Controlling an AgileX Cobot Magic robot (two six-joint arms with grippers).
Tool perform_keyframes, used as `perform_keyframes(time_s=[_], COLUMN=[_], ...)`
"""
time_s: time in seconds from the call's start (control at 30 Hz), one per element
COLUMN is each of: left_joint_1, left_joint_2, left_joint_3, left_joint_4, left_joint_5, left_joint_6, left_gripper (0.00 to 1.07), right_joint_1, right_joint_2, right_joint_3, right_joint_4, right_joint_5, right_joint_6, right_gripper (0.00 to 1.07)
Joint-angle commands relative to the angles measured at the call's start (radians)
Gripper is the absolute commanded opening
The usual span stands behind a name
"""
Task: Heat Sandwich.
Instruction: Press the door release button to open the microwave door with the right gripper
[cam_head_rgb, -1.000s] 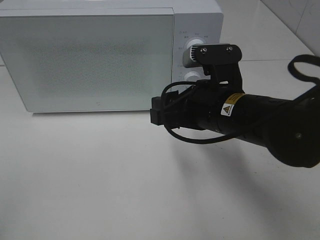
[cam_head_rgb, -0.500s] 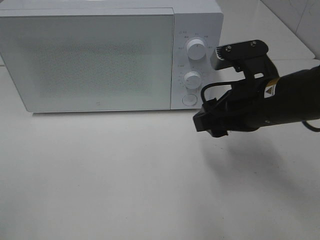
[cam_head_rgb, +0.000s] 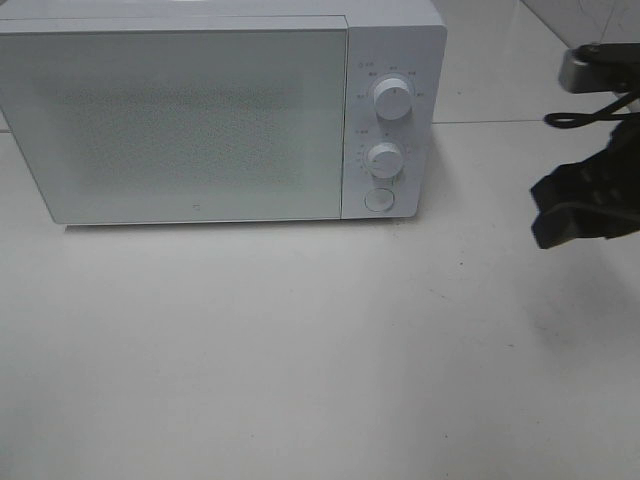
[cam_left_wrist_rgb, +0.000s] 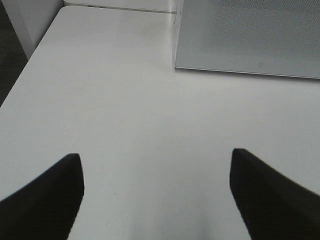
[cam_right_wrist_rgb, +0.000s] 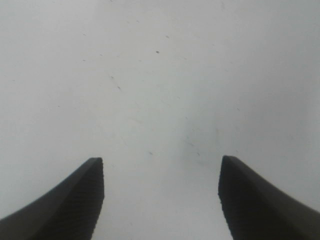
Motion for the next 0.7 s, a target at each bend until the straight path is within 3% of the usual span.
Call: perform_keyframes(time_s=[0.03,0.13,0.7], left_joint_1=[0.005,0.005,0.005], left_joint_2=[-0.023,-0.023,-0.023], left_joint_3=[0.002,0.002,0.002], left_joint_4=[0.008,0.008,0.008], left_joint_5=[-0.015,-0.015,-0.015], left_joint_6=[-0.004,-0.004,-0.004], left_gripper=[0.76,0.76,0.76], right_joint_1=[-0.082,-0.135,-0.138], right_joint_2=[-0.066,-0.156,-0.601], right_joint_3=[-0.008,-0.008,-0.007], right_joint_4=[-0.016,-0.035,-0.030], right_joint_5=[0.128,0.241,0.448], right_joint_6=[-0.008,-0.008,0.030], right_gripper=[0.65,0.65,0.63])
